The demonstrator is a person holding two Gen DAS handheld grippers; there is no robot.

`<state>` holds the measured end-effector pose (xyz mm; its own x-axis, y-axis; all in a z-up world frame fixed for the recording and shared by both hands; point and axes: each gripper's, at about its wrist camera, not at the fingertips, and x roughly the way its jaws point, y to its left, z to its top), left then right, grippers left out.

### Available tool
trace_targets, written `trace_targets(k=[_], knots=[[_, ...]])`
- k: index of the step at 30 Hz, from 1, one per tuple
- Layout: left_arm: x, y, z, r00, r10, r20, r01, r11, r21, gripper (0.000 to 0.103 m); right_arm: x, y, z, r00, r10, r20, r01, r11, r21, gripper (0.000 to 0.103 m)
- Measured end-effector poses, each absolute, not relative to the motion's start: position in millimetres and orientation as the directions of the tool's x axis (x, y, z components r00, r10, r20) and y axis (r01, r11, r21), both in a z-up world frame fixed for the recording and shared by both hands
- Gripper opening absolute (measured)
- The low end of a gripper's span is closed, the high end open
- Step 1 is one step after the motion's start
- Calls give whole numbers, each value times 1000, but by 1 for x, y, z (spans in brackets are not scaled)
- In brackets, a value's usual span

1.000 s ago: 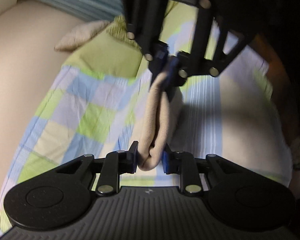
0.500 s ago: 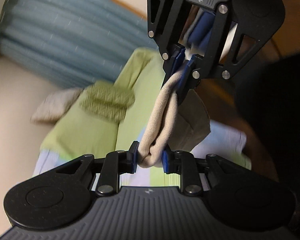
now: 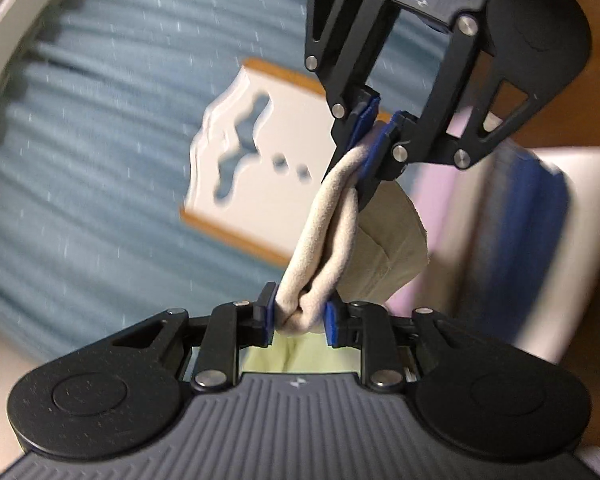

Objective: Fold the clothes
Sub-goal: 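Carry the folded garment with both grippers and lower it onto the clothes stack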

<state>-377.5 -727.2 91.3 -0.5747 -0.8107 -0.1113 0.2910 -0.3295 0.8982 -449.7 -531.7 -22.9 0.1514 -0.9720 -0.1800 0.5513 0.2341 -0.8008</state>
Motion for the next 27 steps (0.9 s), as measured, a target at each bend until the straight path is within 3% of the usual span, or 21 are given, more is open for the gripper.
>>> trace_targets(k=[3,6,8,10,11,16,20,27], knots=[[-410,-788,87,-627,-768,-131,302,-394,868,31,-475,-568,-23,43,-990,-131,519,134,-844,7],[-432,-830,45,-621,-720,-310,212,-535,817,31,-493,-603,-35,-26,-988,-152,519,117,-846,7],[-436,-844,9,-596,-695,-402,149,-587,796,31,-499,-629,-76,-45,-951,-307,523,239,-818,7],[-431,-851,-18,-584,-675,-450,116,-618,778,31,-497,-636,-102,-36,-921,-389,507,318,-801,7],[-425,-852,-25,-587,-679,-442,127,-616,777,31,-494,-636,-117,-26,-902,-430,507,359,-783,7],[-409,-861,-33,-615,-682,-396,163,-601,783,31,-490,-623,-127,-22,-897,-441,529,364,-766,14],[-412,-854,-42,-632,-689,-354,117,-536,836,30,-488,-615,-126,-33,-898,-438,541,353,-764,10],[-417,-831,-55,-674,-682,-286,6,-392,920,39,-512,-623,-130,-43,-888,-458,547,363,-754,10]])
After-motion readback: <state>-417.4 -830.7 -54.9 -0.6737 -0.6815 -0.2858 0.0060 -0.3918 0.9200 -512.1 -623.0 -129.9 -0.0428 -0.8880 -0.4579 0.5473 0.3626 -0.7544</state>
